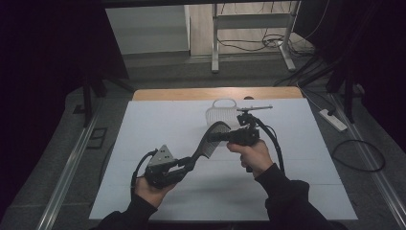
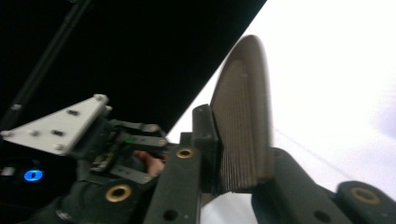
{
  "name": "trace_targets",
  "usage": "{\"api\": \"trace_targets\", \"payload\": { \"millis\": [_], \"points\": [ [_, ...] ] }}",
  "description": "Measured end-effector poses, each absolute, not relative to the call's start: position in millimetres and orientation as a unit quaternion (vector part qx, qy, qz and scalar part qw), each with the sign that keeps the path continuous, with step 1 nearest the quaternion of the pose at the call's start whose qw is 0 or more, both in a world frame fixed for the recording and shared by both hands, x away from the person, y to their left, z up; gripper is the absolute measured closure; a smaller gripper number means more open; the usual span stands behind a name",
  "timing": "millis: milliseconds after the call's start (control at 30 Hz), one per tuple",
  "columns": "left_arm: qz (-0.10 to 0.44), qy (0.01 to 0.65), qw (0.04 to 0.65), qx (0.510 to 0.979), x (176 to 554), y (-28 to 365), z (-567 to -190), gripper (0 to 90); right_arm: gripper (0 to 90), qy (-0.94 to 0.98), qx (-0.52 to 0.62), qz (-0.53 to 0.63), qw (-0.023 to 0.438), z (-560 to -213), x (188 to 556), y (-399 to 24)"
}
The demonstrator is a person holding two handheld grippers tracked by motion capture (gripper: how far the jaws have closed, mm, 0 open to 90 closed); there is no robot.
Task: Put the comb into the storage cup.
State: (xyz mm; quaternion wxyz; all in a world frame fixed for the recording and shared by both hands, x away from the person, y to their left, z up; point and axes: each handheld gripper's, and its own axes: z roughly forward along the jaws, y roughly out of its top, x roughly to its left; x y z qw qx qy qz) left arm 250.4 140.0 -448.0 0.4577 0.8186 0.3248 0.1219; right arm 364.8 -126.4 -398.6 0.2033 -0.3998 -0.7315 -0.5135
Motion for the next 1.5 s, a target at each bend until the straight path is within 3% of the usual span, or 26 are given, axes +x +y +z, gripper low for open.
{"api": "trace_targets", "payload": {
  "millis": [300, 433, 467, 500, 967, 1200, 1500],
  "points": [
    [0.112, 0.326, 0.467, 0.815, 252, 140, -450, 69.8, 86.1, -0.735, -0.392, -0.514, 0.204, -396, 362, -125],
    [0.111, 0.335, 0.472, 0.808, 253, 142, -449, 54.8, 86.1, -0.737, -0.389, -0.517, 0.194, -394, 361, -126],
    [0.110, 0.337, 0.472, 0.807, 253, 143, -449, 54.8, 86.1, -0.737, -0.389, -0.517, 0.194, -394, 361, -126],
    [0.105, 0.340, 0.471, 0.807, 254, 143, -449, 48.2, 86.1, -0.738, -0.388, -0.518, 0.191, -393, 361, -127],
    [0.082, 0.361, 0.469, 0.802, 258, 151, -453, 24.1, 86.0, -0.749, -0.371, -0.526, 0.156, -385, 359, -129],
    [0.072, 0.368, 0.468, 0.800, 259, 156, -454, 16.5, 86.0, -0.757, -0.361, -0.527, 0.139, -381, 358, -129],
    [0.065, 0.380, 0.479, 0.788, 259, 171, -453, 13.2, 86.0, -0.760, -0.361, -0.526, 0.124, -376, 359, -130]
  ]
}}
